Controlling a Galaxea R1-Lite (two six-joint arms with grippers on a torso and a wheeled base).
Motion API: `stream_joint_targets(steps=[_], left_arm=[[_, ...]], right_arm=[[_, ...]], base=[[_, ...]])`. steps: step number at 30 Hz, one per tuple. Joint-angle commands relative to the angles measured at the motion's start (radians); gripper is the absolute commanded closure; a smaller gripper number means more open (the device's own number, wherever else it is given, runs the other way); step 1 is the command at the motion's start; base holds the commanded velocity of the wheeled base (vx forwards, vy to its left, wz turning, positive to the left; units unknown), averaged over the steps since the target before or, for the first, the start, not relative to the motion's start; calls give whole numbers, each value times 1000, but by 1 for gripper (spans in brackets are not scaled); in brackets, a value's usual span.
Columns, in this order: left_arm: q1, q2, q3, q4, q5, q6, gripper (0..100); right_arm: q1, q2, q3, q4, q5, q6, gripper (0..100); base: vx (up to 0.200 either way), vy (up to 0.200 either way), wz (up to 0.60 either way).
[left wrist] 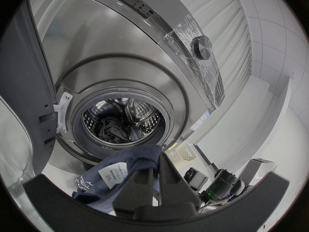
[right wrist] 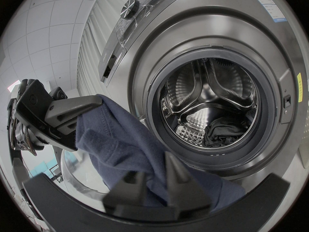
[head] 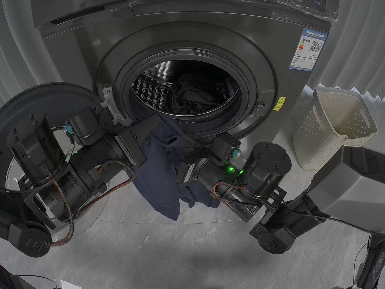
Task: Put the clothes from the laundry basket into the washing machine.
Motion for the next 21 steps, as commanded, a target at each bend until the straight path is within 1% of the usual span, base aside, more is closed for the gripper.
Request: stream_joint_targets(steps=[1,4,9,11,16,21], left_arm=[[0,3,4,-1,0,0,100],[0,2,7,1,0,0,100],[12,2,7,2,0,1,100],[12,3,7,2,0,1,100],[14,5,1,2,0,1,100],[14,-6,6,2,0,1,100]], right_arm=[[-8,-19,6,0,-1,-1,100],[-19,-71,41,3,-1,-3,100],[-61,-159,145,4,8,-11,100],[-62,-170,170,4,13,-11,100],[-33,-173,228,3,22,-11,100],[-57,-163,250,4,22,-18,100]], base=[[0,0,0],[0,0,0],[0,0,0],[0,0,0],[0,0,0],[0,0,0]])
